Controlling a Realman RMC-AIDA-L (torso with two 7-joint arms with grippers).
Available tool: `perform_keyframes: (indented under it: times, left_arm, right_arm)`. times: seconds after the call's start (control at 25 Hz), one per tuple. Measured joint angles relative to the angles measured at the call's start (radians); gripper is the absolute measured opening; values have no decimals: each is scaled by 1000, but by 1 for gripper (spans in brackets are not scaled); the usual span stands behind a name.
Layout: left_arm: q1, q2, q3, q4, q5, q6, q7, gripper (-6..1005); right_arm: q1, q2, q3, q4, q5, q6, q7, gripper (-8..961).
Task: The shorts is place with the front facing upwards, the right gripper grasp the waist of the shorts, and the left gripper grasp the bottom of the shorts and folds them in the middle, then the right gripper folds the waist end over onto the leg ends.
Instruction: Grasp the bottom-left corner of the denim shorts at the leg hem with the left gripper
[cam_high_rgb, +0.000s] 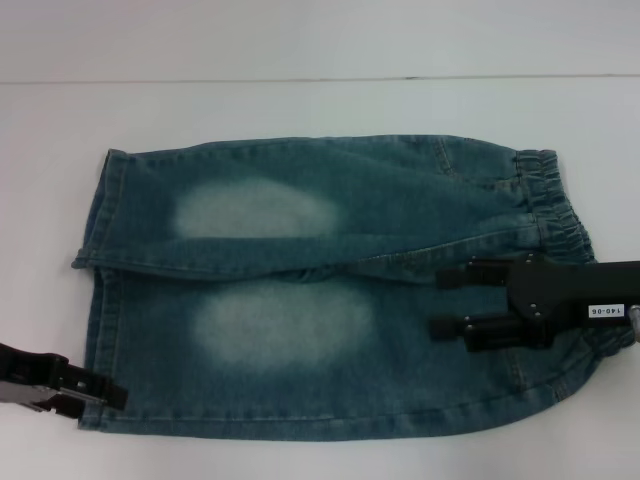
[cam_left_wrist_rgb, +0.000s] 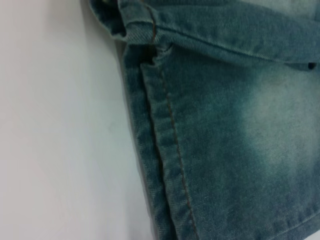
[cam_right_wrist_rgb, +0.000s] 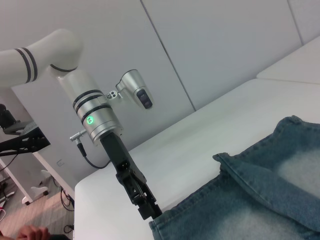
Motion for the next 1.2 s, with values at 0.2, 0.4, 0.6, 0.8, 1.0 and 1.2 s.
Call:
perform_keyframes:
  times: [0.2, 0.4, 0.6, 0.8, 1.0, 1.2]
  left_arm:
    - [1, 0, 1, 0, 1, 1, 0, 839]
    - [2, -2, 1, 0, 1, -1, 2, 839]
    - [2, -5, 1, 0, 1, -1, 5, 840]
    - [0, -6, 4, 0, 1, -1, 5, 840]
    - [-2, -11, 4, 0, -1, 1, 7, 839]
    - [-3, -12, 4, 0, -9, -1, 8, 839]
  right_arm:
    - [0, 2, -4, 0, 1, 0, 0, 825]
    - [1, 2, -4, 5, 2, 0, -3, 823]
    - [2, 2, -3, 12, 2, 0, -8, 821]
    - [3, 2, -4, 12, 4, 0, -9, 819]
    - [4, 2, -4, 12, 5, 0, -9, 817]
    - [5, 2, -4, 12, 5, 0, -9, 815]
